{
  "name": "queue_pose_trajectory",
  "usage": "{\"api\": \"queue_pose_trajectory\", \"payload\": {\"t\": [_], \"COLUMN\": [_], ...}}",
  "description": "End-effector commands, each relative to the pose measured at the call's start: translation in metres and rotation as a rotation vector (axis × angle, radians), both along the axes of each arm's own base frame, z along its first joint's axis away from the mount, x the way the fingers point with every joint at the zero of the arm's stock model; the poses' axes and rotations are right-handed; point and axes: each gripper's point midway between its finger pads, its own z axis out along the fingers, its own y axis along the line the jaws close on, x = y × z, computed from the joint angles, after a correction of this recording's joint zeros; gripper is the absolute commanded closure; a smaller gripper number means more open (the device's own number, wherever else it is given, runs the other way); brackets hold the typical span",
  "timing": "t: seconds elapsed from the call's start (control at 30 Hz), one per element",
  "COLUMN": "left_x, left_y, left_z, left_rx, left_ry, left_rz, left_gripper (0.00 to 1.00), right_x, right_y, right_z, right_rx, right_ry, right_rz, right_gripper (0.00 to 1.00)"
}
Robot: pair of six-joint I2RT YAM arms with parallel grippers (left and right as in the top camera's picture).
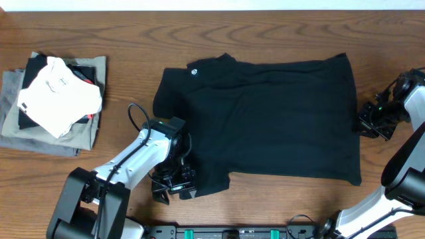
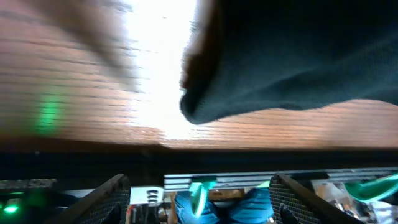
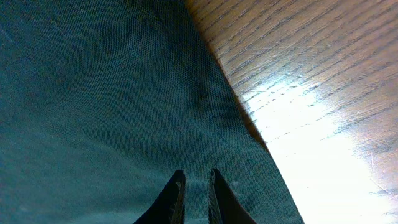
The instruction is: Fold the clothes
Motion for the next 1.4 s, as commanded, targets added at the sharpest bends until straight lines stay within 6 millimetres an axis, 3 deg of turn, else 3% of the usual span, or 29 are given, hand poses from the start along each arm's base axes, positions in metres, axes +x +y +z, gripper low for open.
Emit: {"api": "queue_pose_trajectory", "payload": {"t": [0.0, 0.17, 0.27, 0.4, 0.47, 0.57, 0.63, 0.7, 0.83, 1.07, 1.23, 1.37], "left_x": [0.01, 0.051, 0.092, 0.156, 0.186, 0.226, 0.249, 0.268, 0.308, 0.377, 0.396, 0.395], "left_y": [0.009, 0.01, 0.009, -0.01, -0.024, -0.041, -0.046, -0.048, -0.053, -0.048, -0.038, -0.045], "left_z": [0.002, 0.023, 0.051, 0.096, 0.112, 0.13, 0.135, 0.131, 0.116, 0.089, 0.056, 0.041], "left_rx": [0.053, 0.075, 0.091, 0.031, -0.019, -0.084, -0.105, -0.126, -0.204, -0.211, -0.203, -0.26], "left_ry": [-0.063, -0.259, -0.45, -0.738, -0.87, -1.055, -1.126, -1.142, -1.087, -1.048, -0.991, -0.948], "left_rz": [-0.029, -0.067, -0.094, -0.077, -0.054, -0.083, -0.063, -0.04, 0.001, 0.045, 0.119, 0.125], "left_gripper": [0.27, 0.27, 0.27, 0.27, 0.22, 0.2, 0.19, 0.19, 0.17, 0.15, 0.15, 0.15], "right_x": [0.005, 0.012, 0.032, 0.066, 0.082, 0.1, 0.112, 0.123, 0.138, 0.138, 0.133, 0.133], "right_y": [-0.002, -0.005, -0.001, 0.006, 0.013, 0.025, 0.034, 0.045, 0.066, 0.078, 0.078, 0.078], "right_z": [0.002, 0.006, 0.022, 0.054, 0.071, 0.089, 0.098, 0.103, 0.107, 0.099, 0.095, 0.095], "right_rx": [0.001, -0.007, 0.033, 0.102, 0.125, 0.129, 0.113, 0.096, 0.077, -0.016, -0.033, -0.03], "right_ry": [-0.012, -0.038, -0.13, -0.278, -0.345, -0.413, -0.445, -0.474, -0.517, -0.465, -0.431, -0.428], "right_rz": [-0.007, -0.005, 0.046, 0.068, 0.097, 0.155, 0.194, 0.233, 0.299, 0.353, 0.349, 0.333], "right_gripper": [0.88, 0.89, 0.89, 0.85, 0.74, 0.37, 0.21, 0.15, 0.13, 0.12, 0.12, 0.13]}}
